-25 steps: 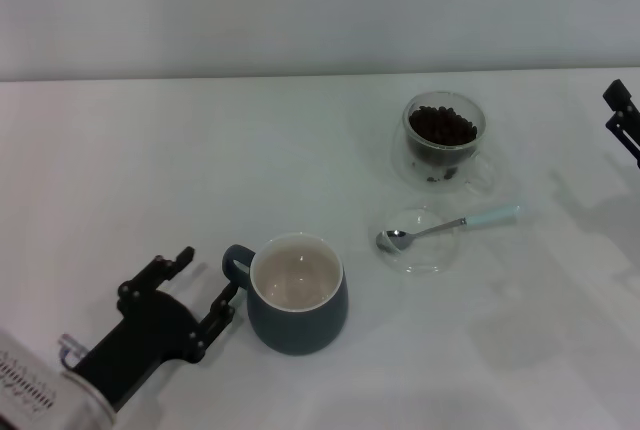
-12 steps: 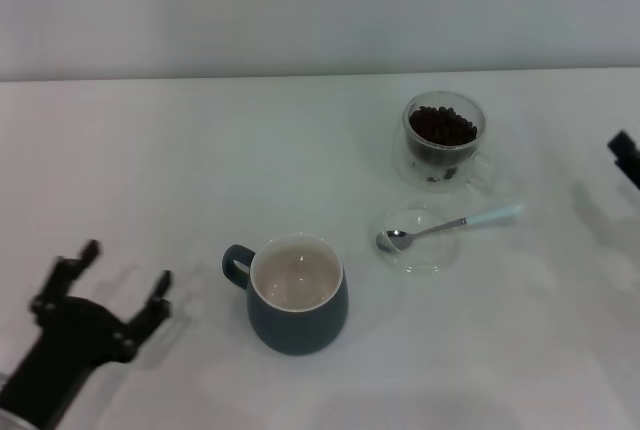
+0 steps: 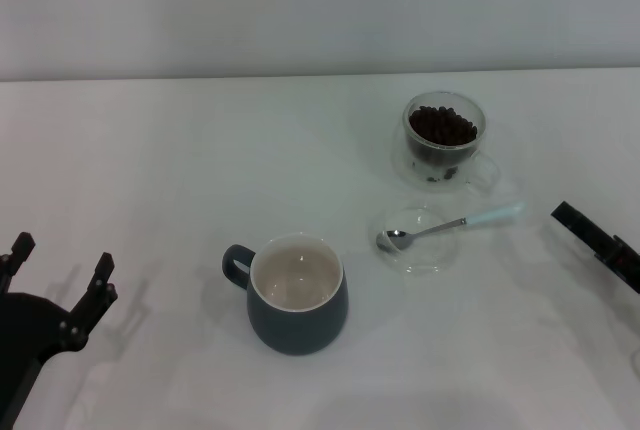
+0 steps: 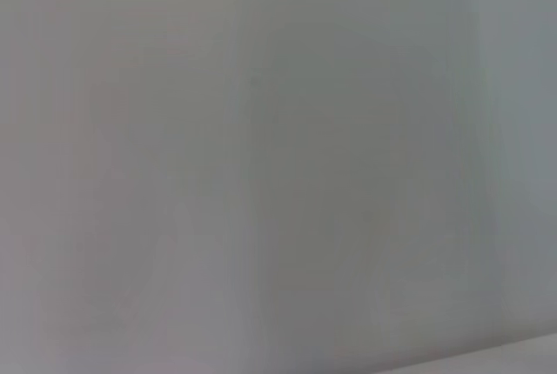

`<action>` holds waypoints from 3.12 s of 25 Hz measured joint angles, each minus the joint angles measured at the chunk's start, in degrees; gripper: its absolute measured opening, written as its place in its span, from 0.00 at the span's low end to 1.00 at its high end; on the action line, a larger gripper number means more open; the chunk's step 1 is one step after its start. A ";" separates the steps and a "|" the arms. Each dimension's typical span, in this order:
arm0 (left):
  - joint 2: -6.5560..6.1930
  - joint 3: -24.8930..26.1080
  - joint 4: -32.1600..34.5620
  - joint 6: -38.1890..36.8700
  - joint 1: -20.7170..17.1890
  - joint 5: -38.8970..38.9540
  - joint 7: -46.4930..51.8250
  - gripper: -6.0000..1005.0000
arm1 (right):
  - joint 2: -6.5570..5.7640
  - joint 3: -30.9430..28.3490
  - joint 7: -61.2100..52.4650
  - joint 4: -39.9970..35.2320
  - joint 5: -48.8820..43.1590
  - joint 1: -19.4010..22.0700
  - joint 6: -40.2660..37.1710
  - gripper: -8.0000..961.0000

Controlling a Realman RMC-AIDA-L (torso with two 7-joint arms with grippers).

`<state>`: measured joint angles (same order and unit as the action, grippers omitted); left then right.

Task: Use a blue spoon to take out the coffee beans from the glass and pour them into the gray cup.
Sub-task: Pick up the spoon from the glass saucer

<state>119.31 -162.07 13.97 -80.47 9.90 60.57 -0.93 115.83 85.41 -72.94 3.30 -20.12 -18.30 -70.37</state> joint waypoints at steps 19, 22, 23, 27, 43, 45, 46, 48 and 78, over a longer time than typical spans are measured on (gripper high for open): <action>0.18 -0.15 0.17 -0.12 -0.03 0.08 0.86 0.89 | 0.36 -0.11 -1.53 -1.61 -4.44 -2.51 2.60 0.91; 0.25 -0.21 0.18 -0.12 -0.01 0.08 0.86 0.89 | 0.36 -0.02 -1.73 -1.81 -4.80 -2.53 2.30 0.91; 0.25 -0.24 0.18 -0.12 0.02 0.08 0.86 0.89 | 0.36 -0.01 -1.93 -2.02 -5.25 -2.54 2.33 0.91; 0.23 -0.27 0.18 -0.12 0.21 0.07 0.86 0.89 | 0.36 0.03 -2.71 -2.87 -6.99 -2.98 3.44 0.90; 0.04 -0.11 0.06 -0.05 0.07 0.07 0.84 0.89 | 0.36 3.30 -3.82 -6.04 -7.06 -4.64 6.97 0.90; 0.04 -0.05 0.00 -0.04 0.06 0.08 0.84 0.89 | 0.36 5.88 -4.94 -8.18 -6.45 -4.55 9.28 0.90; 0.04 -0.03 0.00 -0.04 0.05 0.08 0.84 0.89 | 0.35 7.01 -5.34 -9.10 -6.03 -4.50 10.16 0.90; 0.04 -0.01 0.00 -0.04 0.03 0.08 0.84 0.89 | 0.34 12.57 -5.93 -11.76 -2.53 -4.06 12.83 0.90; -0.05 -0.04 -1.67 -1.62 -0.24 0.08 0.84 0.89 | 0.09 37.37 -1.19 -16.52 29.40 -0.85 13.89 0.66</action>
<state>119.26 -162.11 12.30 -82.10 9.66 60.64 -0.09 115.93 122.77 -74.13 -13.22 9.27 -19.15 -56.48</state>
